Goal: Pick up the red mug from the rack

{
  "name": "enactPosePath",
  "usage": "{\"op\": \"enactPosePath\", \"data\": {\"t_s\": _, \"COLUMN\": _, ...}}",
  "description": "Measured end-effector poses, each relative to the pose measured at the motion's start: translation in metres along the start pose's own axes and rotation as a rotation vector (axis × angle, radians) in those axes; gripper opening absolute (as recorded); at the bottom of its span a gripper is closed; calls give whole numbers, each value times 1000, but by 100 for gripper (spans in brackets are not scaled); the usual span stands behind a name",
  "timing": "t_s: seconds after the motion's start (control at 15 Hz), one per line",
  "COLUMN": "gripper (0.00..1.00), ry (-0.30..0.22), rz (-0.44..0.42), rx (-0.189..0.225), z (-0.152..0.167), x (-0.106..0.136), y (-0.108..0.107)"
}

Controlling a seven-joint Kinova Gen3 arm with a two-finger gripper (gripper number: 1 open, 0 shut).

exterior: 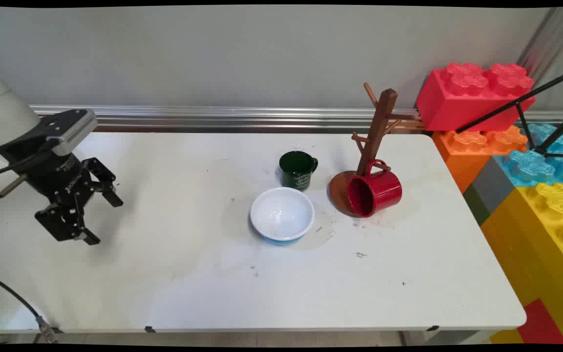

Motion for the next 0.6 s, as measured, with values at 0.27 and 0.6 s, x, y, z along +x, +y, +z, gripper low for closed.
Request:
{"op": "enactPosePath", "data": {"t_s": 0.27, "gripper": 100, "ry": 61, "rz": -71, "rx": 32, "z": 0, "x": 19, "y": 5}}
{"op": "enactPosePath", "data": {"t_s": 0.6, "gripper": 100, "ry": 120, "rz": -222, "rx": 109, "z": -3, "x": 77, "y": 23}}
